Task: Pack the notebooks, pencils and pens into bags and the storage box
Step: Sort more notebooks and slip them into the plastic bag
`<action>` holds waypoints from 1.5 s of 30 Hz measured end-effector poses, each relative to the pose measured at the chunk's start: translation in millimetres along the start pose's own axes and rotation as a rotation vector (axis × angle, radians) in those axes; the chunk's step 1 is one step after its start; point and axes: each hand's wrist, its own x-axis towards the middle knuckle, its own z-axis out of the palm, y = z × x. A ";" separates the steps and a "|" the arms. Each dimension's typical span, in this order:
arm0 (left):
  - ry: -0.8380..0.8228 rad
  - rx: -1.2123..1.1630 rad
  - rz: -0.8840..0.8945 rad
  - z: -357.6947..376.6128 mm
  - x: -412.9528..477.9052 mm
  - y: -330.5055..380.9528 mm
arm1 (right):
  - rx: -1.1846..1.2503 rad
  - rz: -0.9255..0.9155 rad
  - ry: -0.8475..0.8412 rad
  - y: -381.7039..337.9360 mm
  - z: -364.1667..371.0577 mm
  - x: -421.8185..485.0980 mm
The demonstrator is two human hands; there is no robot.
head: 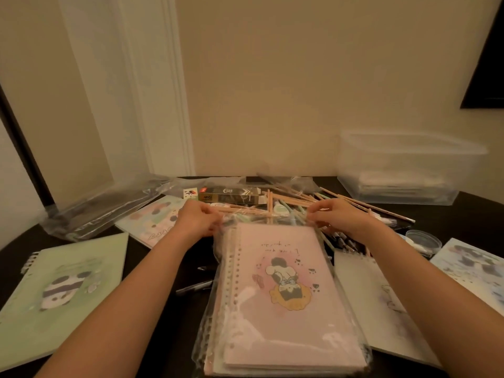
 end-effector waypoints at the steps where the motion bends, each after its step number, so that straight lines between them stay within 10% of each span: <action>1: 0.007 0.061 0.041 -0.2 2.4 -1.4 | -0.024 -0.010 -0.016 2.1 -2.0 2.4; 21: -0.176 0.196 0.356 -22.6 15.9 -21.3 | -0.154 -0.285 0.052 13.5 0.4 15.7; 45: -0.186 0.240 0.383 -25.4 21.4 -22.5 | 0.226 -0.088 0.066 23.9 -2.4 22.1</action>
